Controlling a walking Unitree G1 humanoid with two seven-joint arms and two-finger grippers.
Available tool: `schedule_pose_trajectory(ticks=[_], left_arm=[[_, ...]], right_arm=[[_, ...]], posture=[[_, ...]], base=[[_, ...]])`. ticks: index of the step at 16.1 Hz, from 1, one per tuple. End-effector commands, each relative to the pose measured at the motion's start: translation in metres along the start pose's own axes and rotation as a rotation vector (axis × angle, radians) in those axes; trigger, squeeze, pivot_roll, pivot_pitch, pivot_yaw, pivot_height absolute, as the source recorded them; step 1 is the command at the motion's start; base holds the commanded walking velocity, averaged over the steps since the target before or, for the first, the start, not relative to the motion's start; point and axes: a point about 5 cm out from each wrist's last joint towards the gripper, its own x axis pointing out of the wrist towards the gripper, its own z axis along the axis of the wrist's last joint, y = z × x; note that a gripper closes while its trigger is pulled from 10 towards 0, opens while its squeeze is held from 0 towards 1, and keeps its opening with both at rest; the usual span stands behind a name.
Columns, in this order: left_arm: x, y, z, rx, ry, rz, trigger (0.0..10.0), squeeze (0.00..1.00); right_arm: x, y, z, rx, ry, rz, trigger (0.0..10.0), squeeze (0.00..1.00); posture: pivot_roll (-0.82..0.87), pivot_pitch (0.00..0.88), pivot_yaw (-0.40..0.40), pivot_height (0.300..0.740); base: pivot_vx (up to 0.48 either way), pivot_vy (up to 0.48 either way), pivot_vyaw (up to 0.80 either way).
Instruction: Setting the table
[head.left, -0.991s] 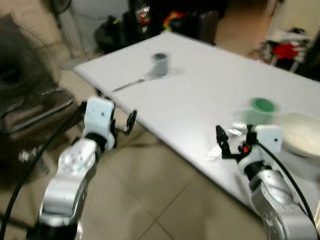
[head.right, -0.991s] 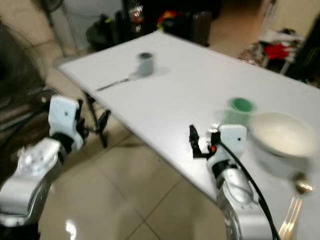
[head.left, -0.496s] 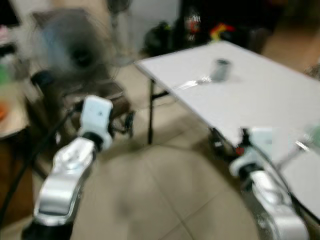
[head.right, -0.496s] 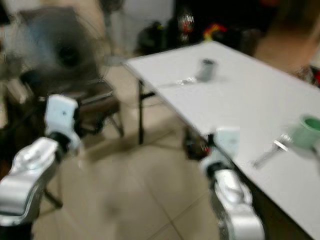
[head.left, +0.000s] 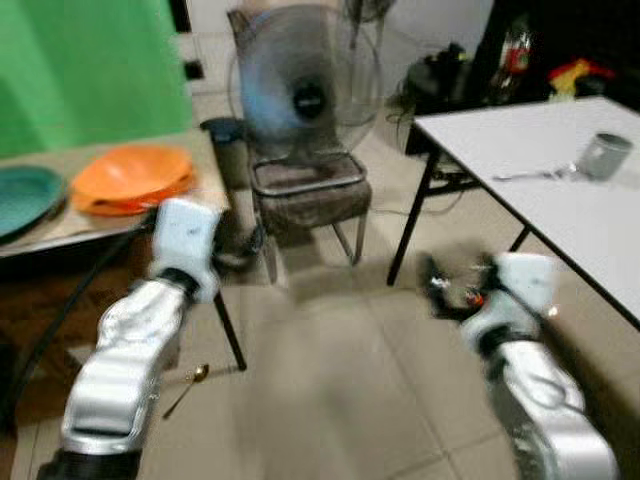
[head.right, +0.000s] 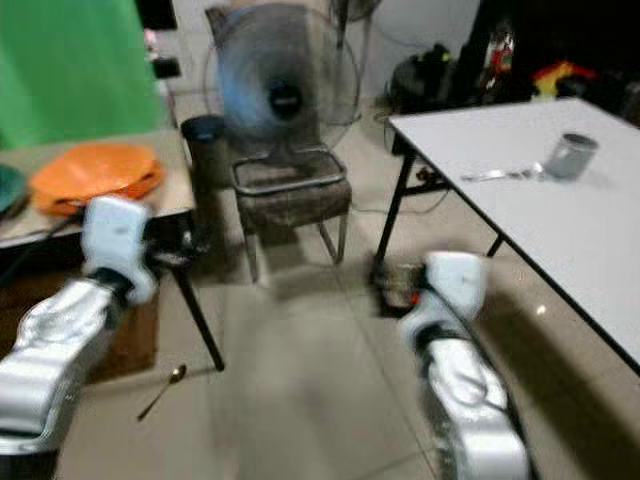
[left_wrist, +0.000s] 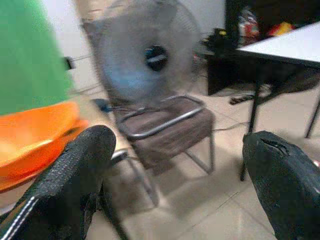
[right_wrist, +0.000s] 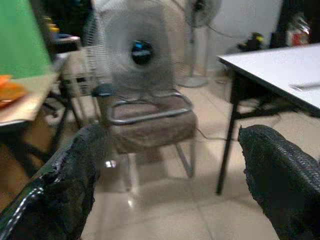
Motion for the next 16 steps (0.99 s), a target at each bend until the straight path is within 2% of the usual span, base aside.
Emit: schedule_pose_trajectory(ticks=[1, 4, 7, 11, 12, 16], left_arm=[[0.0019, -0.0072, 0.0039, -0.004, -0.015, -0.027, 10.0, 0.0], [0.0017, -0.0072, 0.0035, -0.004, -0.013, -0.024, 10.0, 0.0], [0.0011, -0.0071, 0.0034, -0.008, -0.012, -0.024, 10.0, 0.0], [0.0019, -0.0081, 0.0031, -0.014, -0.012, -0.025, 10.0, 0.0], [0.0015, -0.0091, 0.0023, -0.026, -0.011, -0.022, 10.0, 0.0], [0.0027, -0.0088, 0.0052, -0.042, -0.022, -0.012, 10.0, 0.0]], right_arm=[[-0.001, -0.0081, 0.0008, -0.02, 0.003, -0.028, 10.0, 1.0], [0.0009, -0.0076, -0.0004, -0.054, 0.018, -0.022, 10.0, 1.0], [0.0031, -0.0098, -0.0001, -0.17, 0.02, -0.038, 10.0, 1.0], [0.0021, -0.013, 0.0033, -0.138, -0.021, -0.055, 10.0, 1.0], [0.0023, -0.0129, 0.0038, -0.105, -0.022, -0.041, 10.0, 1.0], [0.0039, -0.0097, 0.0063, -0.069, -0.013, 0.004, 10.0, 1.0]], posture=[[-0.01, 0.0, 0.002, 0.74], [-0.01, 0.0, -0.002, 0.74], [-0.01, 0.0, 0.0, 0.74], [-0.01, 0.0, -0.004, 0.74], [-0.02, 0.0, -0.006, 0.74], [-0.02, 0.0, -0.011, 0.74]], base=[[0.0, 0.322, 0.0], [0.0, 0.322, 0.0], [0.0, 0.322, 0.0], [0.0, 0.321, 0.0], [0.0, 0.322, 0.0], [0.0, 0.322, 0.0]])
